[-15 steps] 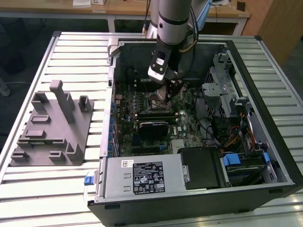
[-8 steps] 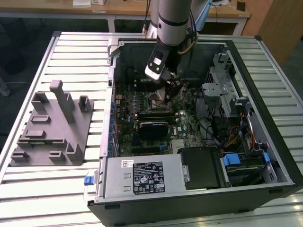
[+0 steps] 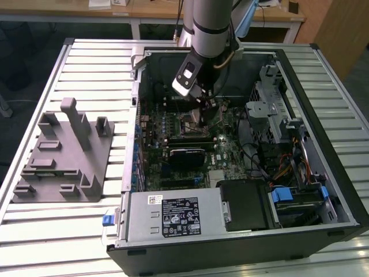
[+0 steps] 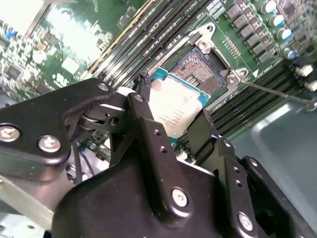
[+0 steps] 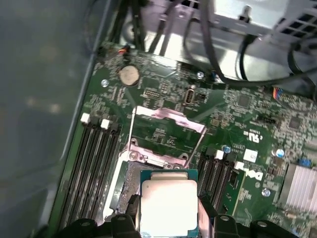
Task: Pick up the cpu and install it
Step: 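Place the cpu into insertion slot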
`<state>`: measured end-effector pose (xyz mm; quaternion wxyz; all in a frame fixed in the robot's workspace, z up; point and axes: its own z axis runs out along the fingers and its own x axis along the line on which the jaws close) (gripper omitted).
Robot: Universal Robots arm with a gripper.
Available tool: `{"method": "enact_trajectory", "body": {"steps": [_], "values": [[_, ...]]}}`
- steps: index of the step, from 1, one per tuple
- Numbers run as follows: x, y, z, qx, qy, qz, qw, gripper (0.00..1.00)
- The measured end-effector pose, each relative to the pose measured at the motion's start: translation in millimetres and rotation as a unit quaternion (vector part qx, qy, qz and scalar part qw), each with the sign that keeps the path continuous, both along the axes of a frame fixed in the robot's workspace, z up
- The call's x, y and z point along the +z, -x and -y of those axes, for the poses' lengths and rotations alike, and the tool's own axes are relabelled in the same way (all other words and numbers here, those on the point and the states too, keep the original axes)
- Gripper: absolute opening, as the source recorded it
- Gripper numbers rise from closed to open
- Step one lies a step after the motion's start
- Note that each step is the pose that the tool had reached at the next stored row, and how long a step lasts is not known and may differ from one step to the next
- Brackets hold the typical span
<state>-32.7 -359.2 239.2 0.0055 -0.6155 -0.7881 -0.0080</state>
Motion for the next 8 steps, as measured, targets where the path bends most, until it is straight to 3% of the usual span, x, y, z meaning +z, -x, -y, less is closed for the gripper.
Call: {"method": "enact_trajectory", "body": {"steps": [4, 8], "values": [[-1.6, 0.0, 0.0, -0.036, 0.0000, 0.0000, 0.9994, 0.54], [-2.6, 0.0, 0.0, -0.073, 0.0001, -0.0001, 0.9974, 0.54]]}}
